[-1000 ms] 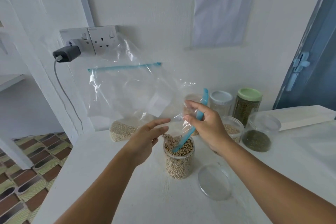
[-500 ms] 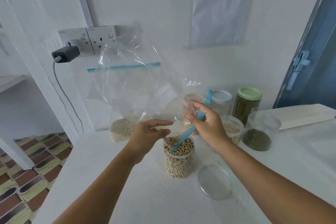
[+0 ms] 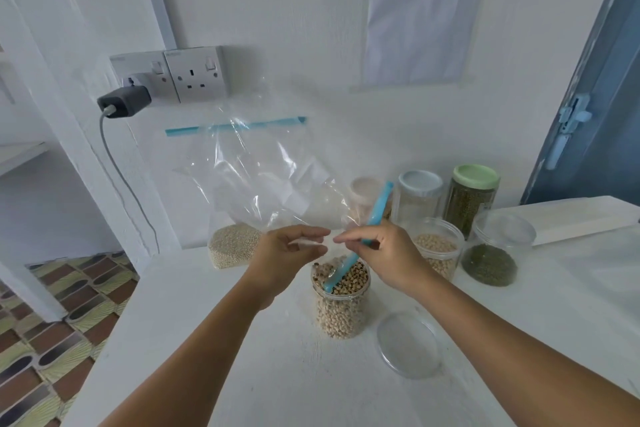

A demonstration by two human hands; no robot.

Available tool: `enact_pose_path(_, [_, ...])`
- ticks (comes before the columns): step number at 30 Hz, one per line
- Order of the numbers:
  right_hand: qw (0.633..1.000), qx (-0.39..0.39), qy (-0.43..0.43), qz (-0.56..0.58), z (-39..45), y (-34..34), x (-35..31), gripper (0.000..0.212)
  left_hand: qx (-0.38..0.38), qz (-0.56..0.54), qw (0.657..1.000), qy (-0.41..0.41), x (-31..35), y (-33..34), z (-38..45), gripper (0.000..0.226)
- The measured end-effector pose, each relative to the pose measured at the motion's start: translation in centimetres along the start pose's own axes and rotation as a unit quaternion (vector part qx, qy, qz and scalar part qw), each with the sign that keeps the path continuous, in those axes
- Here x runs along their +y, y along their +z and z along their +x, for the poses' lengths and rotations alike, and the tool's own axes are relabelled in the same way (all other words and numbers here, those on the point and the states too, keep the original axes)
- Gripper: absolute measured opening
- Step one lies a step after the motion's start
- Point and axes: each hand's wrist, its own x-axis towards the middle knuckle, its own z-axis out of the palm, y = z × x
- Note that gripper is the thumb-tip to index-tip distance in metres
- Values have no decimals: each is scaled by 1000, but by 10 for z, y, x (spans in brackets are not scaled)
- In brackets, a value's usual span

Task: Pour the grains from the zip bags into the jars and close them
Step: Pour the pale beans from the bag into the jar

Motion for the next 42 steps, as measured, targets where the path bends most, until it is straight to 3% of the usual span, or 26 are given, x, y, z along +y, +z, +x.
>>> enact_pose_path(3, [999,11,-23,-23,-1,2,5,22,-48,68,996,-8,1,-5,0,31])
enact_pose_path(7, [1000,16,-17,-17,-4,7,7,21,-29,135,990,31,-8,-4,3,26])
enact_pose_path(11, [1000,4,-11,-5,-4,6,7,35,-2,185,981,61,-16,1,5,25])
enact_pose_path(19, [999,1,21,48,-4,2,10,50,-4,169,982,87,-5,-8,7,28])
enact_pose_path(28, [995,45,0,91,2,4,12,32,22,195,969,149,8,-8,7,34])
enact_pose_path(34, [994,31,21,102,-1,12,16,20,37,256,950,174,9,-4,6,29])
enact_pose_path(42, [997,58,-25,51,1,11,16,30,36,245,953,175,3,-6,4,33])
